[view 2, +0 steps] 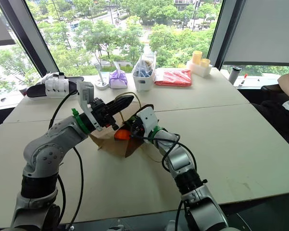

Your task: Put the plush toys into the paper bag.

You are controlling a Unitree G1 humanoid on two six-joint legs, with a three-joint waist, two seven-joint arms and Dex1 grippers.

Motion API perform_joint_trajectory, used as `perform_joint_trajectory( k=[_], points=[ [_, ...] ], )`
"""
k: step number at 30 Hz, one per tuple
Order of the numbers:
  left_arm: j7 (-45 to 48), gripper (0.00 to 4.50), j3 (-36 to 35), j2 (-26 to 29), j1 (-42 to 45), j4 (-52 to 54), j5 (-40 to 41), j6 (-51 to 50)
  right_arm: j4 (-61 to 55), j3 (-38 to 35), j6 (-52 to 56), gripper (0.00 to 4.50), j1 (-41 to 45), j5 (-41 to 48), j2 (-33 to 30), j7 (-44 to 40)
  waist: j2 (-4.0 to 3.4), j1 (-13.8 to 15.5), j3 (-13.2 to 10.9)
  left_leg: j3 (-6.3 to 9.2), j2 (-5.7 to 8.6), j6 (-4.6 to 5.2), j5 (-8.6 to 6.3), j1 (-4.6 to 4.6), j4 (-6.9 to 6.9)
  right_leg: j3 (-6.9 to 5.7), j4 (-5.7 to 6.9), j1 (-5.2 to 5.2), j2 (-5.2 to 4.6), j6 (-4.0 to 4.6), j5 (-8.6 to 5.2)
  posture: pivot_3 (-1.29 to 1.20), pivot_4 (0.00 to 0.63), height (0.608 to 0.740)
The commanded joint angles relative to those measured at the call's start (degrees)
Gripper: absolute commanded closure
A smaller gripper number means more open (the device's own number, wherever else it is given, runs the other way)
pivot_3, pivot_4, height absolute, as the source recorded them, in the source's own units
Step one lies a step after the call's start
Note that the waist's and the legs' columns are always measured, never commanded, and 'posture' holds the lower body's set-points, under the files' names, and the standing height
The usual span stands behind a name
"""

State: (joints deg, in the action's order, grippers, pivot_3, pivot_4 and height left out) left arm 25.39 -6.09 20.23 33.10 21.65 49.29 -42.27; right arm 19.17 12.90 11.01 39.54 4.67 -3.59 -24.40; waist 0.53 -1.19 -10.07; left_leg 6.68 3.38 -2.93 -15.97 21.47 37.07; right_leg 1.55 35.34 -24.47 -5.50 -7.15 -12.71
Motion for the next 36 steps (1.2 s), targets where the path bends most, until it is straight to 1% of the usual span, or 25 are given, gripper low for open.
perform_joint_trajectory(
  k=[1, 2, 4, 5, 8, 11, 13, 17, 19, 20, 21, 24, 29, 33, 36],
  points=[
    [-0.6, 4.50, -1.0, 0.4, 0.1, 2.6, 0.8, 0.2, 3.9, -1.3, -5.4, 3.56, 2.9, -0.1, 1.8, -0.3, 0.00, 0.0, 0.0, 0.01, 0.00, 0.00, 0.00, 0.00, -0.01, 0.00, 0.00, 0.00, 0.00, 0.00, 0.00, 0.00, 0.150, 0.740],
    [-0.7, 4.50, -1.1, 0.5, -0.1, 2.7, 0.9, 0.2, 4.9, -1.5, -6.1, 3.23, 3.2, 0.0, 2.0, -0.4, 0.00, 0.0, 0.0, 0.01, 0.00, 0.00, 0.00, 0.00, -0.01, 0.00, 0.01, 0.00, 0.00, 0.00, 0.00, 0.00, 0.150, 0.740],
    [-1.0, 4.50, -1.2, 0.5, -0.4, 3.0, 0.9, 0.3, 5.1, -1.1, -6.3, 2.10, 3.4, -0.4, 1.7, -1.2, 0.00, 0.0, 0.0, 0.01, 0.00, 0.00, 0.00, 0.00, 0.00, 0.00, 0.01, 0.00, 0.00, 0.00, 0.00, 0.00, 0.150, 0.740],
    [-1.1, 4.50, -1.2, 0.6, -0.4, 3.0, 0.8, 0.4, 3.8, -1.2, -5.2, 1.72, 2.9, 0.1, 1.3, -2.0, 0.00, 0.0, 0.0, 0.01, 0.00, -0.01, 0.00, 0.00, 0.00, 0.00, 0.00, 0.00, 0.00, 0.00, 0.00, 0.00, 0.150, 0.740],
    [-1.1, 4.50, -1.4, 0.7, -0.3, 2.6, 0.6, 0.6, -1.9, -1.4, -1.9, 0.23, 1.1, 1.4, -0.9, -4.6, 0.00, 0.0, 0.0, 0.01, 0.00, 0.01, 0.00, 0.00, 0.00, 0.00, 0.01, 0.00, 0.00, 0.00, 0.00, 0.00, 0.150, 0.740],
    [-0.9, 4.50, -1.5, 0.9, -0.1, 1.9, 0.3, 0.9, -10.9, -2.6, 3.5, 0.23, -1.7, 3.6, -4.1, -6.7, 0.00, 0.2, 0.0, 0.04, 0.01, 0.02, -0.01, 0.03, 0.01, -0.01, 0.00, 0.00, 0.00, 0.00, 0.00, 0.00, 0.150, 0.740],
    [-1.0, 4.50, -1.7, 0.9, 0.0, 1.4, 0.2, 1.2, -19.2, -4.8, 9.1, 0.23, -4.3, 6.7, -7.3, -7.9, 0.00, 0.3, 0.0, 0.03, 0.02, 0.09, -0.05, 0.04, 0.02, 0.00, -0.01, 0.00, 0.00, 0.00, 0.00, 0.00, 0.150, 0.740],
    [-0.7, 4.50, -1.8, 0.8, 0.3, 0.4, -0.2, 1.7, -35.2, -12.7, 21.1, 0.23, -11.9, 14.8, -17.1, -11.2, -0.01, 0.7, 0.0, 0.05, 0.02, 0.26, -0.15, 0.06, 0.02, -0.02, -0.02, 0.00, -0.01, 0.00, 0.00, 0.00, 0.150, 0.740],
    [-0.5, 4.50, -1.6, 0.7, 0.3, 0.1, -0.2, 1.9, -38.0, -15.0, 23.9, 0.23, -15.4, 17.0, -20.1, -11.8, 0.00, 0.6, 0.0, 0.06, 0.02, 0.29, -0.16, 0.07, 0.04, -0.03, -0.08, 0.05, -0.01, 0.00, 0.00, 0.00, 0.150, 0.740],
    [-0.4, 4.50, -1.5, 0.6, 0.4, 0.0, -0.3, 2.0, -38.0, -15.3, 24.8, 0.23, -17.1, 17.4, -21.2, -12.0, 0.00, 0.4, 0.0, 0.05, 0.02, 0.30, -0.17, 0.06, 0.05, -0.03, -0.09, 0.07, -0.01, 0.00, 0.00, 0.00, 0.150, 0.740],
    [-0.2, 4.50, -1.4, 0.4, 0.6, -0.3, -0.3, 2.2, -36.4, -14.2, 23.5, 0.23, -19.0, 15.5, -22.5, -12.5, 0.00, 0.2, 0.0, 0.03, 0.01, 0.31, -0.17, 0.03, 0.05, -0.03, -0.08, 0.08, -0.01, 0.00, 0.00, 0.00, 0.150, 0.740],
    [0.1, 4.50, -1.0, -0.1, 1.1, -0.9, -0.8, 2.5, -30.7, -11.3, 20.3, 0.23, -21.9, 11.7, -23.4, -12.5, 0.00, 0.0, 0.0, -0.05, -0.07, 0.32, -0.18, -0.06, 0.02, -0.02, -0.03, 0.09, 0.05, 0.01, 0.00, 0.00, 0.150, 0.740],
    [0.5, 4.50, -0.8, -0.3, 0.9, -0.8, -1.3, 3.0, -23.3, -8.4, 15.5, 0.23, -21.8, 9.1, -21.6, -12.6, -0.01, 0.3, 0.0, -0.06, -0.07, 0.31, -0.17, -0.04, 0.07, -0.01, -0.02, 0.09, 0.06, 0.01, 0.00, 0.00, 0.150, 0.740],
    [0.0, 4.50, -1.2, -0.3, 0.4, -0.1, -1.4, 3.1, -16.7, -6.5, 12.4, 0.23, -19.2, 5.4, -20.3, -10.7, 0.00, 0.3, 0.0, -0.05, -0.06, 0.30, -0.16, -0.03, 0.08, 0.00, -0.03, 0.09, 0.05, 0.01, 0.00, 0.00, 0.150, 0.740],
    [-0.6, 4.50, -0.9, -0.7, 0.2, 0.5, -1.6, 3.2, -14.1, -6.2, 11.8, 1.06, -17.4, 4.2, -19.7, -10.4, 0.01, 0.3, 0.0, -0.04, -0.06, 0.28, -0.15, -0.04, 0.08, 0.00, -0.02, 0.09, 0.05, 0.01, 0.00, 0.00, 0.150, 0.740]
  ],
)
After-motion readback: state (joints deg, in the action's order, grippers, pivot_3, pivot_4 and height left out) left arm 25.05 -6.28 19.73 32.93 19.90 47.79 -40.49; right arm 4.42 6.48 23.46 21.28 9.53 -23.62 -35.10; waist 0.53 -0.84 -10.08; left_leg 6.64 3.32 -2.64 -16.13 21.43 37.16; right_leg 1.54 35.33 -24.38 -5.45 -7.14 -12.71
